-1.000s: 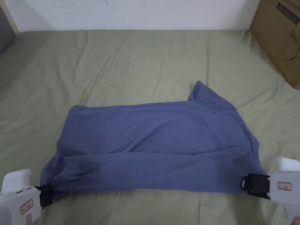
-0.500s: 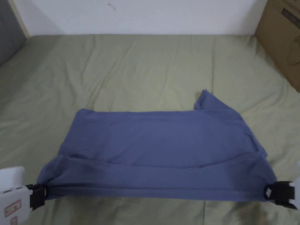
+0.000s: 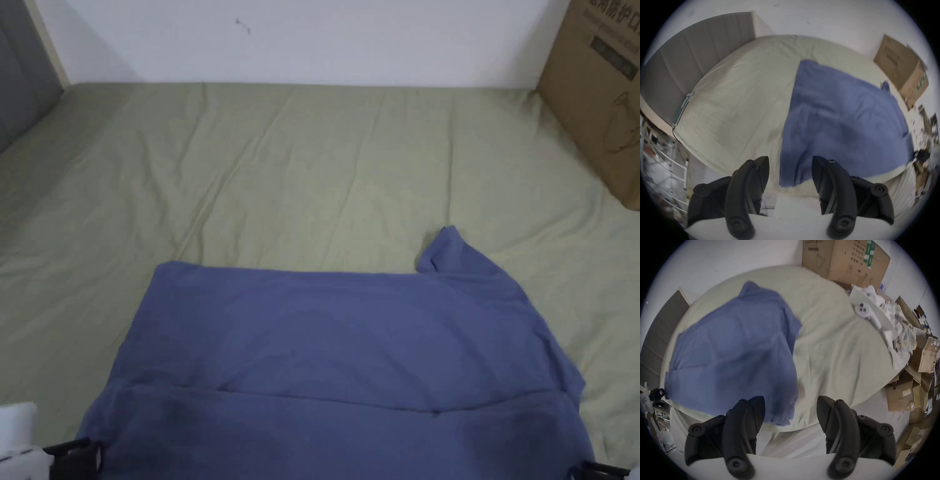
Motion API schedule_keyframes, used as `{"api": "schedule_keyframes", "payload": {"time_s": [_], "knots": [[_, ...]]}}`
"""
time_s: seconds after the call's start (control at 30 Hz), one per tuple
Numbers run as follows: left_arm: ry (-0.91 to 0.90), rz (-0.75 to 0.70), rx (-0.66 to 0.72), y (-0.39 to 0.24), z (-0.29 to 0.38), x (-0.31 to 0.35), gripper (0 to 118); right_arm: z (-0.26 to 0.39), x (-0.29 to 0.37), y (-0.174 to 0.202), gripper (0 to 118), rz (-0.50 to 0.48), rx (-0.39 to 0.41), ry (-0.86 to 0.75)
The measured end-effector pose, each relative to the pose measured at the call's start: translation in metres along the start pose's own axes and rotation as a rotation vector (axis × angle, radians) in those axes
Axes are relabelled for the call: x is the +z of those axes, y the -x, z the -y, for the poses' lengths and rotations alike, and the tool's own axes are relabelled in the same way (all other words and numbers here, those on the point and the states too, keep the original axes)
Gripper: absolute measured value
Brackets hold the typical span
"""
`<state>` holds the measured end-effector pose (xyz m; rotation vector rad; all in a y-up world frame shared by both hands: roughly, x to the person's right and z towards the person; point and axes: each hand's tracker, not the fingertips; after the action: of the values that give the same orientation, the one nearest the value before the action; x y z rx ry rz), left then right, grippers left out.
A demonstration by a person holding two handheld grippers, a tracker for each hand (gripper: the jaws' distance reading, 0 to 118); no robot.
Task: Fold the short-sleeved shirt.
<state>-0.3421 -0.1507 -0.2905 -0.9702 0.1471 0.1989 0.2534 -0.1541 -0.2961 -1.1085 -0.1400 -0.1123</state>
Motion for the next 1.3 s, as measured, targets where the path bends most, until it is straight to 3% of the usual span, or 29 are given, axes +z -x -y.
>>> {"api": "schedule_keyframes", "payload": {"time_s": [0.07,0.13,0.17,0.2,0.23,0.3,0.33,0.43,0.57,0.6,0.63,0.7,0.8,0.87,0.97,1.0,1.03,1.07,1.1,1.13,1.2,1.3], "knots": [[-0.071,0.028,0.057,-0.002,-0.015,0.013,69,-0.013,0.017,0.002,70,-0.011,-0.007,-0.038],[-0.132,0.064,0.064,-0.011,-0.027,0.025,56,-0.022,0.03,0.01,62,-0.054,0.006,-0.111],[-0.153,0.075,0.05,-0.018,-0.031,0.029,36,-0.027,0.034,0.013,50,-0.063,0.013,-0.138],[-0.17,0.088,0.016,-0.025,-0.034,0.03,1,-0.03,0.034,0.019,22,-0.057,0.021,-0.154],[-0.175,0.078,-0.013,-0.033,-0.036,0.029,0,-0.032,0.032,0.025,4,-0.045,0.016,-0.154],[-0.166,0.071,-0.042,-0.043,-0.036,0.021,0,-0.036,0.022,0.032,1,-0.075,-0.012,-0.15],[-0.142,0.079,-0.059,-0.049,-0.037,0.017,0,-0.038,0.016,0.035,1,-0.126,-0.022,-0.145],[-0.113,0.065,-0.079,-0.061,-0.039,0.006,0,-0.053,-0.005,0.046,1,-0.156,0.022,-0.111],[-0.11,0.073,-0.059,-0.057,-0.055,-0.015,0,-0.117,-0.031,0.05,1,-0.171,0.016,-0.145],[-0.114,0.068,-0.061,-0.056,-0.059,-0.019,0,-0.139,-0.038,0.051,15,-0.174,0.04,-0.166],[-0.112,0.058,-0.063,-0.055,-0.063,-0.023,0,-0.161,-0.048,0.052,41,-0.166,0.082,-0.18],[-0.105,0.039,-0.061,-0.055,-0.071,-0.029,0,-0.198,-0.074,0.05,98,-0.146,0.091,-0.192],[-0.088,0.026,-0.062,-0.055,-0.077,-0.038,0,-0.245,-0.124,0.042,99,-0.121,0.079,-0.172],[-0.072,0.013,-0.068,-0.056,-0.08,-0.046,0,-0.261,-0.16,0.036,98,-0.096,0.046,-0.048],[-0.054,0.013,-0.071,-0.057,-0.083,-0.054,0,-0.261,-0.197,0.036,64,-0.08,0.074,0.05],[-0.053,0.02,-0.07,-0.056,-0.085,-0.058,0,-0.257,-0.205,0.039,63,-0.046,0.106,0.057],[-0.051,0.026,-0.065,-0.054,-0.087,-0.061,6,-0.255,-0.2,0.041,60,-0.061,0.097,0.017],[-0.046,0.035,-0.052,-0.053,-0.092,-0.063,23,-0.257,-0.194,0.043,50,-0.055,0.105,0.013],[-0.038,0.046,-0.041,-0.052,-0.098,-0.068,53,-0.256,-0.189,0.044,28,-0.064,0.113,0.008],[-0.037,0.058,-0.029,-0.051,-0.104,-0.072,73,-0.256,-0.186,0.044,10,-0.073,0.118,0.004],[-0.049,0.089,-0.003,-0.047,-0.125,-0.089,102,-0.258,-0.184,0.046,6,-0.119,0.111,0.01],[-0.038,0.075,-0.008,-0.051,-0.16,-0.117,101,-0.251,-0.173,0.059,5,-0.1,0.111,0.015]]}}
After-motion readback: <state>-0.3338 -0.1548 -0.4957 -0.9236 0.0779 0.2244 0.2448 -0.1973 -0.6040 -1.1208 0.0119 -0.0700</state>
